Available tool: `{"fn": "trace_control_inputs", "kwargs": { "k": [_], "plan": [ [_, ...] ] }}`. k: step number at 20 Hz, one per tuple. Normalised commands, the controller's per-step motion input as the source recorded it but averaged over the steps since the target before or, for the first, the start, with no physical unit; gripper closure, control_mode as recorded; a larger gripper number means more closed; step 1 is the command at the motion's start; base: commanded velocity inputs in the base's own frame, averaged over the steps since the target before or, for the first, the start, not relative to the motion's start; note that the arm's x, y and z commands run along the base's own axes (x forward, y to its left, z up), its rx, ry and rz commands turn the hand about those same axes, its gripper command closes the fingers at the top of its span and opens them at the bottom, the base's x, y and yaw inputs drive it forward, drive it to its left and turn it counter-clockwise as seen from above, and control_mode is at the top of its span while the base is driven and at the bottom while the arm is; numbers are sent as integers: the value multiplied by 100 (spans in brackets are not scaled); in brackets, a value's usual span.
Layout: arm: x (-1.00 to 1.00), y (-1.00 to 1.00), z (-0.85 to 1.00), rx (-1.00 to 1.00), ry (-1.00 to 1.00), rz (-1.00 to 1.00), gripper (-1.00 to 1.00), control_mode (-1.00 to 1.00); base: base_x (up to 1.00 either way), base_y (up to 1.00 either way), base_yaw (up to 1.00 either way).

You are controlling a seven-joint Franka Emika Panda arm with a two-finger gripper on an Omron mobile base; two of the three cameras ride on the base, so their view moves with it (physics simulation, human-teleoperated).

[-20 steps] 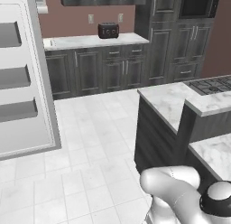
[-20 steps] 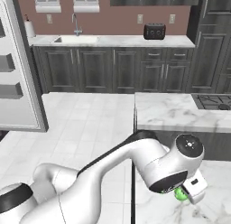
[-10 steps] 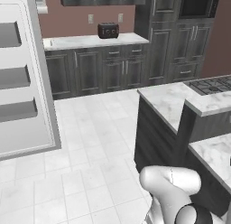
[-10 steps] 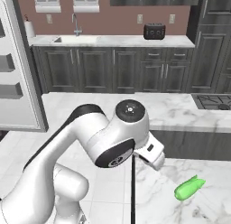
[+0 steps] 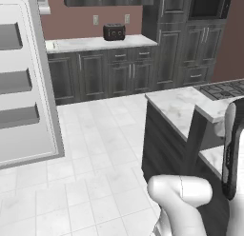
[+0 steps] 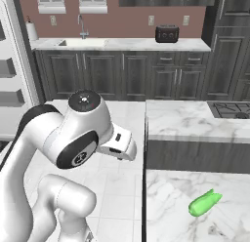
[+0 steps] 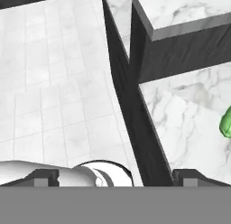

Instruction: Open the fridge, remove the pear, corn, and steak, and place them on any counter.

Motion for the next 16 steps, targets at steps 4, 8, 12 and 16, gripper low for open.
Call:
{"fn": "trace_control_inputs", "kwargs": {
  "k": [4, 8, 12, 16],
  "plan": [
    [15, 100, 0, -10, 0, 26, -100, -100, 0, 0, 0],
    [28, 100, 0, -6, -1, 15, -100, -100, 0, 0, 0],
    [38, 94, 0, -5, 0, 8, -100, -100, 0, 0, 0],
    [29, 55, 0, -4, 0, 1, -100, -100, 0, 0, 0]
  ]
}}
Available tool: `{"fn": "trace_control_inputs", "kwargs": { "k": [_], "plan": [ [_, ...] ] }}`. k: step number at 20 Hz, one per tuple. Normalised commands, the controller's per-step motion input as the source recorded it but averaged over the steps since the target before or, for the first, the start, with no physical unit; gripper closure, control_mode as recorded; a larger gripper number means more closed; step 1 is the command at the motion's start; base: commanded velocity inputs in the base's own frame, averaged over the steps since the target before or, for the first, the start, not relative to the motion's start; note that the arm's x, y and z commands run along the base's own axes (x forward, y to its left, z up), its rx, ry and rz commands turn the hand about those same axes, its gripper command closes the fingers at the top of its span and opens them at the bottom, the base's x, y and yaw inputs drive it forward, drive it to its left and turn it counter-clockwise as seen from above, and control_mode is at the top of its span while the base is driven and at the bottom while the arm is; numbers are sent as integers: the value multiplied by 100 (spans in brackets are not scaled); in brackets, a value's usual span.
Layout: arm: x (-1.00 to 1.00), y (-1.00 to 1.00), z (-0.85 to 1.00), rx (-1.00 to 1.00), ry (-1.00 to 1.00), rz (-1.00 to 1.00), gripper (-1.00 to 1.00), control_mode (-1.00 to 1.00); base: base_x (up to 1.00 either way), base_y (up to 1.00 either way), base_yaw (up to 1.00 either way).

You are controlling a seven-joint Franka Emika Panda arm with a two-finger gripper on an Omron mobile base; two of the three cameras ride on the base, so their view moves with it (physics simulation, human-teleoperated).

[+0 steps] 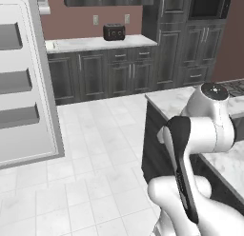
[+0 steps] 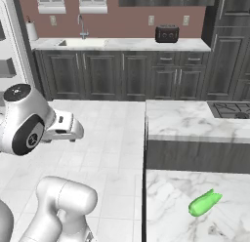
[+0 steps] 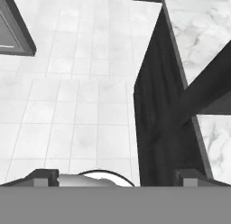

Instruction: Open the fridge, remove the pear, corn, and steak, and place them on any counter.

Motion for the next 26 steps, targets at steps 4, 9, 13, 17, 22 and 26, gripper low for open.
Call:
{"fn": "trace_control_inputs", "kwargs": {
  "k": [4, 9, 13, 17, 22, 26],
  "plan": [
    [7, 19, -1, 0, 0, 8, -100, 100, 0, 29, 26],
    [0, 0, 0, 0, 0, 0, -100, 100, 0, 51, 90],
    [0, 0, 0, 0, 0, 0, -100, 100, 0, 46, 94],
    [0, 0, 0, 0, 0, 0, -100, 100, 6, 42, 87],
    [0, 0, 0, 0, 0, 0, -100, 100, 73, -1, 72],
    [0, 0, 0, 0, 0, 0, -100, 100, 99, -22, 58]
  ]
}}
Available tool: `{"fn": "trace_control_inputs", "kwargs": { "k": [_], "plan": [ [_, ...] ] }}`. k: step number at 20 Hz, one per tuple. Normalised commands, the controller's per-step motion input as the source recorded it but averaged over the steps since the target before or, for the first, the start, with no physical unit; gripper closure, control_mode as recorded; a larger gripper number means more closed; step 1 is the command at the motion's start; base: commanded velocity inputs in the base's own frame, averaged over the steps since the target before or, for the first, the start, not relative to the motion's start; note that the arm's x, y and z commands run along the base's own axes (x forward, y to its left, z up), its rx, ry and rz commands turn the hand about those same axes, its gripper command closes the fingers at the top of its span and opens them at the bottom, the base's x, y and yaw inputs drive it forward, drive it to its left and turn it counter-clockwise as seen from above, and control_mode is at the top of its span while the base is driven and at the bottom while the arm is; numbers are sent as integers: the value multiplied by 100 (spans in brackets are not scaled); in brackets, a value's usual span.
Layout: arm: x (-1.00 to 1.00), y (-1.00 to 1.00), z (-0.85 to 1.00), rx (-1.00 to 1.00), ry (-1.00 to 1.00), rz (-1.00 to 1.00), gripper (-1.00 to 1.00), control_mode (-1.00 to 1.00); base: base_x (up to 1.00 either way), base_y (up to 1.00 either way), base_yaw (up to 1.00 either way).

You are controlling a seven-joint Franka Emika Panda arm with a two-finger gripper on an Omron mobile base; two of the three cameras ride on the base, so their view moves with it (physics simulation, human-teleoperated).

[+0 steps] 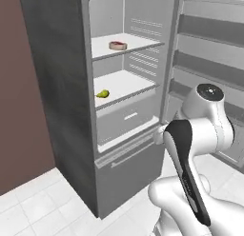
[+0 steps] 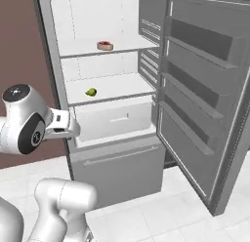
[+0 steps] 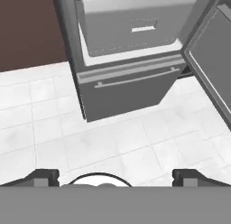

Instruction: Open the fridge, remove the pear, corn, and steak, and place them on any counter.

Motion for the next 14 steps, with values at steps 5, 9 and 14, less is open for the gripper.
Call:
{"fn": "trace_control_inputs", "kwargs": {
  "k": [5, 9, 14],
  "plan": [
    [0, 0, 0, 0, 0, 0, -100, 100, 80, -44, 53],
    [0, 0, 0, 0, 0, 0, -100, 100, 40, -62, 47],
    [0, 0, 0, 0, 0, 0, -100, 100, 41, -63, 36]
  ]
}}
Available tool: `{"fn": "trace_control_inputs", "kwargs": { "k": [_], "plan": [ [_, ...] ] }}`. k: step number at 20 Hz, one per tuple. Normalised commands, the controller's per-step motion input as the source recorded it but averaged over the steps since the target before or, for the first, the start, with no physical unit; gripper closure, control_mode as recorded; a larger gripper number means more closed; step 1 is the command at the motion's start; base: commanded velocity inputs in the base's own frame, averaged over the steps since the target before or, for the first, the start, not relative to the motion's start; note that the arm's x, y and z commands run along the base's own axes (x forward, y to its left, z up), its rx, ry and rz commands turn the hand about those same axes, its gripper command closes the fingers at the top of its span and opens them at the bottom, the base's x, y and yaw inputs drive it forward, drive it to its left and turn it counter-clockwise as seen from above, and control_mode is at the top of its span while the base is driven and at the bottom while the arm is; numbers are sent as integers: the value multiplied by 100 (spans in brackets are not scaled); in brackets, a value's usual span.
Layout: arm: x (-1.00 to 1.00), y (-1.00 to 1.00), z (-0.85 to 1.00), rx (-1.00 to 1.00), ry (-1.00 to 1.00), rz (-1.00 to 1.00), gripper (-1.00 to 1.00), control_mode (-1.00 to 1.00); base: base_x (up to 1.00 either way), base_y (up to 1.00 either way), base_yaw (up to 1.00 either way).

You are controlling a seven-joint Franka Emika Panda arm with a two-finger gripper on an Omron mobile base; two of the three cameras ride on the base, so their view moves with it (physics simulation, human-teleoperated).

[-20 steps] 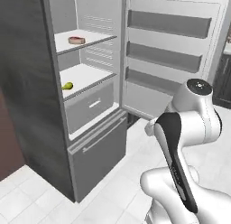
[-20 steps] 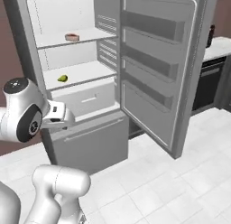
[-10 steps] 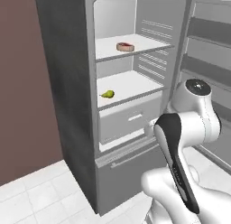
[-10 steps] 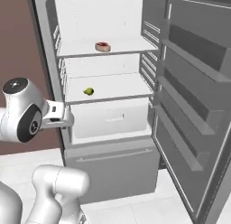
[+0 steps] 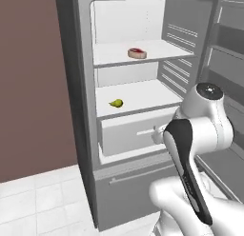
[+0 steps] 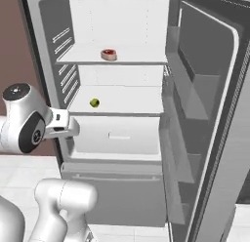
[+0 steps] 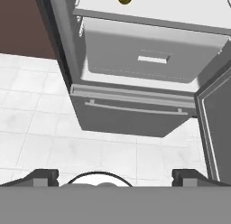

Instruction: Open the fridge, remove the pear, corn, and steak, and place them on any counter.

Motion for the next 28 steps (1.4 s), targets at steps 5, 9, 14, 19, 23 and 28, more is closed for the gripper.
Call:
{"fn": "trace_control_inputs", "kwargs": {
  "k": [5, 9, 14, 19, 23, 28],
  "plan": [
    [0, 0, 0, 0, 0, 0, -100, 100, 77, -20, 20],
    [0, 0, 0, 0, 0, 0, -100, 100, 100, 10, 0],
    [-11, -11, 10, 0, -2, 0, -100, -100, 15, 0, 0],
    [-61, -35, 46, 0, -25, 3, -100, -100, 0, 0, 0],
    [-46, -32, 68, 2, -37, 4, -100, -100, 0, 0, 0],
    [-4, -25, 84, 9, -22, 2, -100, -100, 0, 0, 0]
  ]
}}
